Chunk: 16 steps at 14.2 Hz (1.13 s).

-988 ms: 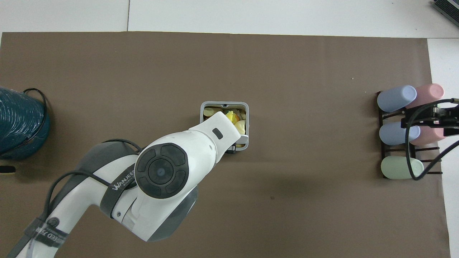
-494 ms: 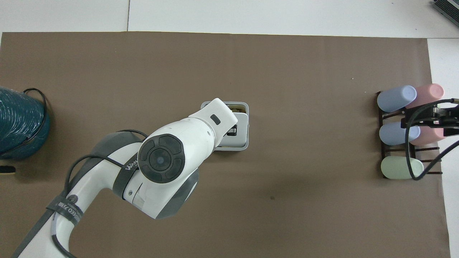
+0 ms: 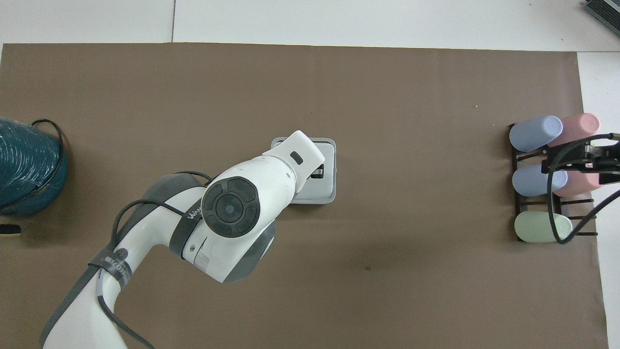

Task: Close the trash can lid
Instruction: 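Press the lid flat onto the trash can with the left gripper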

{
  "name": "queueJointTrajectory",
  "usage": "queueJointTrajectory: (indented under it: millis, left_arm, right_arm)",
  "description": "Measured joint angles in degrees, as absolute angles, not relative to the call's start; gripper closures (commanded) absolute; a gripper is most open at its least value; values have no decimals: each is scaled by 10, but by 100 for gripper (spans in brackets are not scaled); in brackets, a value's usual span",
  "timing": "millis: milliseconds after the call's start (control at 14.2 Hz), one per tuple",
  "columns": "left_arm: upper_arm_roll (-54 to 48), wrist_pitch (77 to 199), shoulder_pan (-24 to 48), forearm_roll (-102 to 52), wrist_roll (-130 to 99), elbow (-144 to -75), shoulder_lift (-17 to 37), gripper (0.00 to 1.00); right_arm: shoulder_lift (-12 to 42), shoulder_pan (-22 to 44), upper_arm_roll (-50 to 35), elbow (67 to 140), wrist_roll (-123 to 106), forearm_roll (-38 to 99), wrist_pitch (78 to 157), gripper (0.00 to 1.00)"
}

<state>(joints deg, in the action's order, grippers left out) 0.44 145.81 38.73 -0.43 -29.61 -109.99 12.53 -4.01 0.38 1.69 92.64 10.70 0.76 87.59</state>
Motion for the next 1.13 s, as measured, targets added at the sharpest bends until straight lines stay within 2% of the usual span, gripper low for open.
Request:
queueJointTrajectory:
  millis: [212, 494, 635, 988, 1059, 1129]
  left_arm:
    - [3, 1462, 388, -4, -297, -1079, 156, 100]
    - [3, 1454, 388, -4, -299, -1070, 158, 100]
    - [2, 1407, 388, -4, -302, -1052, 157, 100]
    - [8, 1205, 386, -4, -305, -1029, 88, 100]
    - [12, 1178, 379, -4, -304, -1030, 73, 90]
    - [14, 1157, 363, -4, -298, -1033, 59, 63]
  right_arm:
    - [-40, 4, 17, 926, 107, 8, 876, 0]
    - [-40, 4, 17, 926, 107, 8, 876, 0]
    - [-40, 4, 17, 926, 107, 8, 876, 0]
    - [-40, 4, 17, 927, 107, 8, 876, 0]
    - [-40, 4, 17, 927, 107, 8, 876, 0]
    - [-40, 4, 17, 927, 107, 8, 876, 0]
